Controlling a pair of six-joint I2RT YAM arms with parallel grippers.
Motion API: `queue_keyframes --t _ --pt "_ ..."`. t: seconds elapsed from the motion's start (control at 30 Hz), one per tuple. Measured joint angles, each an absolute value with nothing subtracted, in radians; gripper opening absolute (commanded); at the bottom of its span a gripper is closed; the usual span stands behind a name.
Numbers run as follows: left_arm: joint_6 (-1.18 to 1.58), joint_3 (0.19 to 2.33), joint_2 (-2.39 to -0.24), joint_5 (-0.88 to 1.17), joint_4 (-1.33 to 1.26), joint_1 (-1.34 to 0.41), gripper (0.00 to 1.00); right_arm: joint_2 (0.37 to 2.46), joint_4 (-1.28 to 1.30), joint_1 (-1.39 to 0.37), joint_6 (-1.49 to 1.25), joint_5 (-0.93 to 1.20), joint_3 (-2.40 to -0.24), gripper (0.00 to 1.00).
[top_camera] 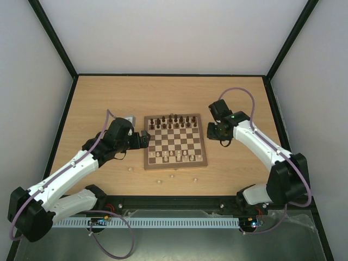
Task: Set up the chess pieces on the board
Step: Pick up the chess piece at the center of the board, then place the chess piece on the chessboard.
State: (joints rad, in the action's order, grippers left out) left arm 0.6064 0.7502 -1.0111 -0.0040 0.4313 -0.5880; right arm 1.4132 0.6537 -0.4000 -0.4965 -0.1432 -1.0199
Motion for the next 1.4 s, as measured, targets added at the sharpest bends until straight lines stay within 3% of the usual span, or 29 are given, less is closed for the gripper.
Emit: queue_keyframes --t 0.2,0.57,1.4 --pt "0.624 0.751 -0.956 -0.03 0.448 -0.586 0.99 1.368 0.695 -0.636 -0.523 -0.108 -1.201 0.09" --pt "0.667 0.751 -0.847 -0.072 0.496 -0.583 0.99 1.493 0.713 -0.935 -0.577 -0.067 -1.282 0.1" --pt "0.68 0.751 -0.857 -0.076 0.501 -0.583 0.99 1.634 0.641 -1.021 -0.611 -0.057 -1.252 0.11"
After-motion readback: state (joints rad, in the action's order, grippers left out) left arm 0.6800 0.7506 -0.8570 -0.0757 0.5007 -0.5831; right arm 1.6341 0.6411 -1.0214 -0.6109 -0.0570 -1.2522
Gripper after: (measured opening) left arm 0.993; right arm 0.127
